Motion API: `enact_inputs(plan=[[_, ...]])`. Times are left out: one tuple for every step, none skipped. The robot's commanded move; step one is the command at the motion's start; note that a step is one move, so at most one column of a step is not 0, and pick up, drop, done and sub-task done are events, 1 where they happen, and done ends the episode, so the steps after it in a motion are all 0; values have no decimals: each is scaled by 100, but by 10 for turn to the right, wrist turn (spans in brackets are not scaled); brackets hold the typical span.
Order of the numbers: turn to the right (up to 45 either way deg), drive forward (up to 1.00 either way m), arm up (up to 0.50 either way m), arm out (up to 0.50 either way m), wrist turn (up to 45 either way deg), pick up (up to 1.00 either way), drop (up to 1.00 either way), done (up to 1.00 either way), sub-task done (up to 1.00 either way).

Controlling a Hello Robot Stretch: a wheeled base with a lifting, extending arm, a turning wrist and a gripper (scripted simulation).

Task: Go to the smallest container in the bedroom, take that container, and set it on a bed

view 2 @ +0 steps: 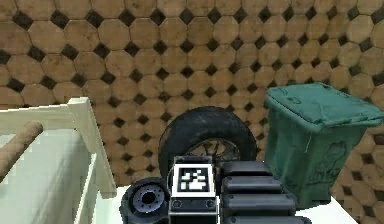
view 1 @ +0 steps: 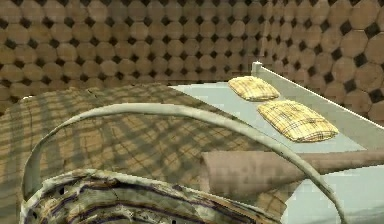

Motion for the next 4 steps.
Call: enact_inputs(plan=[[30, 0, 0, 0, 0, 0, 0, 0, 0], [450, 0, 0, 0, 0, 0, 0, 0, 0], [60, 0, 0, 0, 0, 0, 0, 0, 0], [0, 15, 0, 0, 0, 0, 0, 0, 0]])
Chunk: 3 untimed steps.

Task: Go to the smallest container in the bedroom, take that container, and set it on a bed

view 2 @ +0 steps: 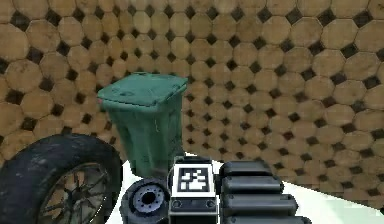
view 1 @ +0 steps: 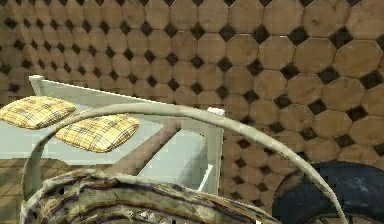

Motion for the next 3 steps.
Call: enact_inputs(plan=[[-450, 0, 0, 0, 0, 0, 0, 0, 0], [-450, 0, 0, 0, 0, 0, 0, 0, 0], [-420, 0, 0, 0, 0, 0, 0, 0, 0]])
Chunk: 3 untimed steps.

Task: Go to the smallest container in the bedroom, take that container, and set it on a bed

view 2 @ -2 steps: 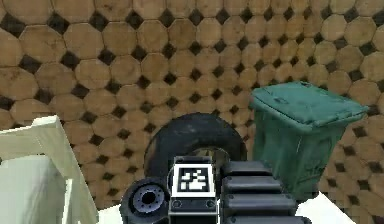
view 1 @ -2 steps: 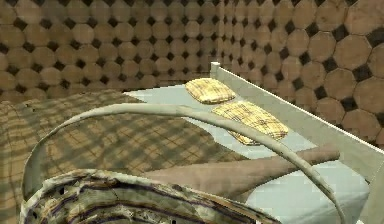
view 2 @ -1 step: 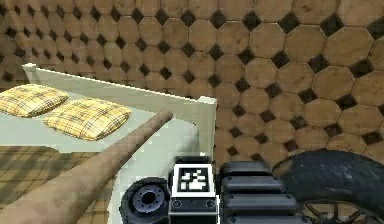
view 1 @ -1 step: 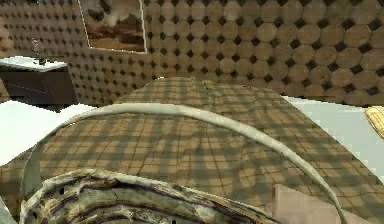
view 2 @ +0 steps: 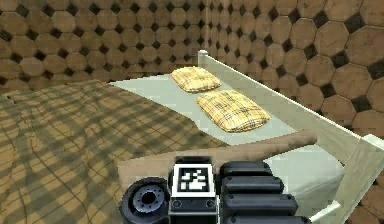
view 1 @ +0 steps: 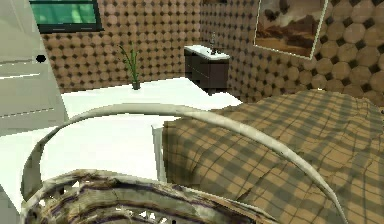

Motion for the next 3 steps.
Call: enact_inputs(plan=[[0, 0, 0, 48, 0, 0, 0, 0, 0], [0, 0, 0, 0, 390, 0, 0, 0, 0], [0, 0, -4, 0, 0, 0, 0, 0, 0]])
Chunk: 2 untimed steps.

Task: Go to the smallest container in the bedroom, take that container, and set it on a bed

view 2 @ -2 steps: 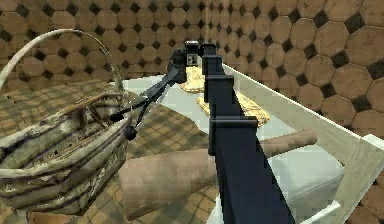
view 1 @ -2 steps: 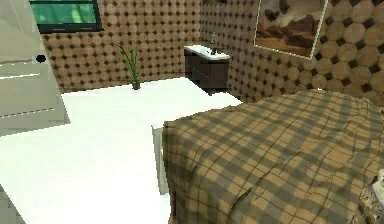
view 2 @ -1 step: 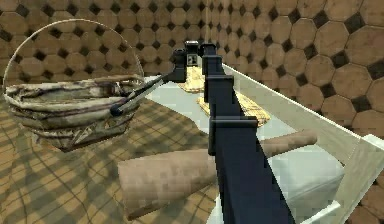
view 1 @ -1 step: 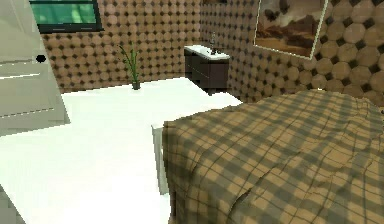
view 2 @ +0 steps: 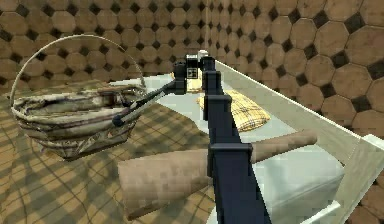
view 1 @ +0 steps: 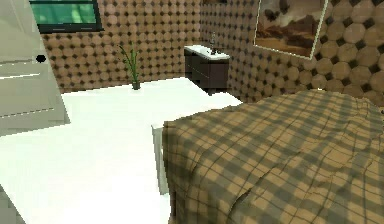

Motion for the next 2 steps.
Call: enact_inputs(plan=[[0, 0, -32, 0, 0, 0, 0, 0, 0], [0, 0, 0, 0, 0, 0, 100, 0, 0]])
